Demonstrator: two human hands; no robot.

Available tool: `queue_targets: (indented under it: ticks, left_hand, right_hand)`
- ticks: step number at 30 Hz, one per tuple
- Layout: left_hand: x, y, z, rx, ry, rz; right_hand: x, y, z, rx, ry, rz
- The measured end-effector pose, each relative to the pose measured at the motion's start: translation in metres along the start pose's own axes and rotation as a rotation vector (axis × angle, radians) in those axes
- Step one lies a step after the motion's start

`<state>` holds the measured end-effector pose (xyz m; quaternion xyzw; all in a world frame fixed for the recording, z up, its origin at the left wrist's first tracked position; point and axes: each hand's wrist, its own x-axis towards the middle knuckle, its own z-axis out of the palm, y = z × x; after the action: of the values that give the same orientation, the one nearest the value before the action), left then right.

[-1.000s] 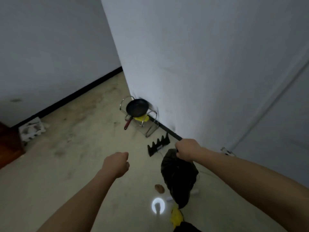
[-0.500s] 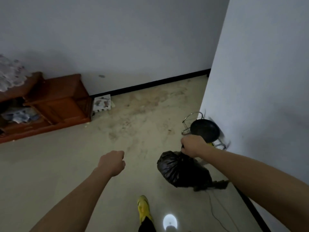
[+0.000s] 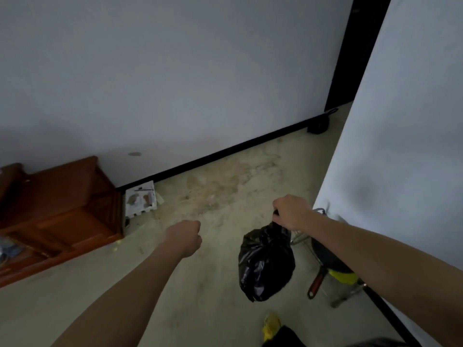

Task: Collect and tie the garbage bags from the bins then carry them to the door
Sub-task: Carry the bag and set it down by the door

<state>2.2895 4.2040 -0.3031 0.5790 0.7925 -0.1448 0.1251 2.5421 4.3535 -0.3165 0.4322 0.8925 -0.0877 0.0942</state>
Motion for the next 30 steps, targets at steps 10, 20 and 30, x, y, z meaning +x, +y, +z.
queue_targets:
  ticks: [10,20,30]
  left_hand:
    - [0.275,-0.004,-0.094,0.044,-0.030,0.070]
    - [0.544,0.034,-0.202,0.031,-0.040,0.192]
    - [0.827,0.128,-0.327,0.091,-0.071,0.376]
  right_hand:
    - [0.250,0.086,-0.043,0.082,-0.087,0.061]
    - [0.466,0.231,-0.113,0.140,-0.063,0.201]
    - [0.639,0.410,-0.172,0.230,-0.034,0.490]
